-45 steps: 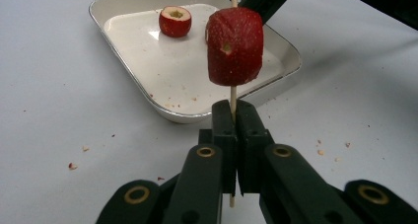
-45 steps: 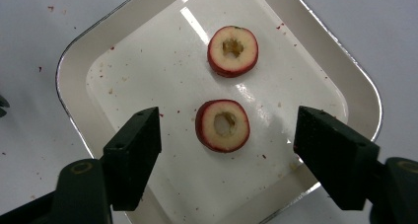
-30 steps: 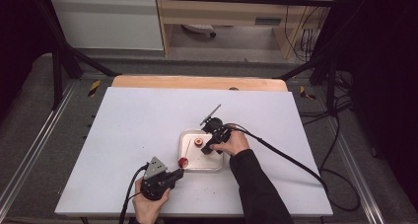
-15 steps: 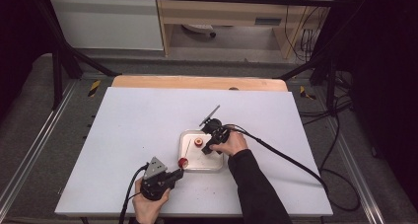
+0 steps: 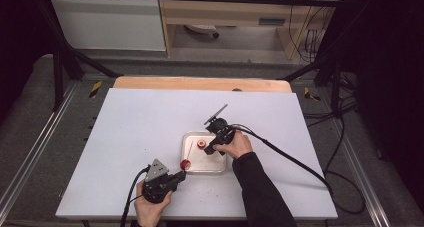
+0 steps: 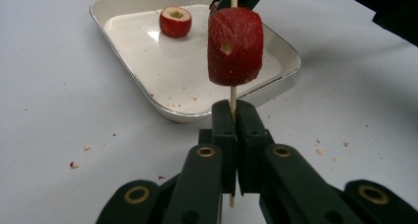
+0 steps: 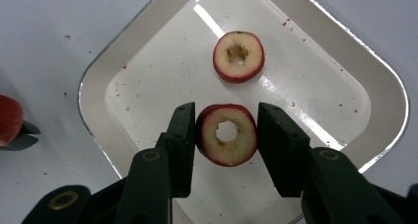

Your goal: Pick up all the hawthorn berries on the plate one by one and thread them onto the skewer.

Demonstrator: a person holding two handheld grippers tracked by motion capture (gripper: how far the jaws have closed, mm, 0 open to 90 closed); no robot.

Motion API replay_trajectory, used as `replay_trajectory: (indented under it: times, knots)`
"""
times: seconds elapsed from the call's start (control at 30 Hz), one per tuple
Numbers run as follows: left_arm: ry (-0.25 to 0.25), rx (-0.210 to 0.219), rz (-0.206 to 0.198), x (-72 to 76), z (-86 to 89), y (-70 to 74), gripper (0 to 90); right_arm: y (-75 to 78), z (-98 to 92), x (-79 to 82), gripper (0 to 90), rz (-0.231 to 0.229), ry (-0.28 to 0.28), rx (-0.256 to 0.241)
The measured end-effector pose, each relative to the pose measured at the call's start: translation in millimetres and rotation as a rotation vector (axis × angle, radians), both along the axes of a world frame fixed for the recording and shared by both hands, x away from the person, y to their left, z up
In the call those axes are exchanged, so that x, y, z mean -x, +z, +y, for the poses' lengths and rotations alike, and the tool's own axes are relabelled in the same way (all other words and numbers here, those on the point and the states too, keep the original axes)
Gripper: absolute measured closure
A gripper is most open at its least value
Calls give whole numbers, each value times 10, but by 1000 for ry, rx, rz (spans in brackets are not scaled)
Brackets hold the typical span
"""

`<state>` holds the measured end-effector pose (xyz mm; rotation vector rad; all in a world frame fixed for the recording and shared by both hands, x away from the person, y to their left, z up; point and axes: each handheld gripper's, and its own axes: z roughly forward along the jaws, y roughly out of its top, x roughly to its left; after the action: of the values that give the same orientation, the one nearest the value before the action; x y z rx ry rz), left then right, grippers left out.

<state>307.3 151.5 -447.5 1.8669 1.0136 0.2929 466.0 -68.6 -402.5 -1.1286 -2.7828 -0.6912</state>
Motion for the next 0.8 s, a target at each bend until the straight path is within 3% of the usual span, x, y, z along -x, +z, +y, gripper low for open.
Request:
replay_trajectory:
  times: [0.23, 0.43, 0.8]
  knots:
    - [0, -2, -3, 8, -23, 3, 883, 135, -44, 119, 604, -41, -30, -75]
    - [-2, -4, -6, 13, -43, 5, 883, 197, -145, 225, 604, -88, -67, -169]
    - [-8, -2, -12, 27, -124, 18, 884, 220, -395, 457, 604, -166, -184, -463]
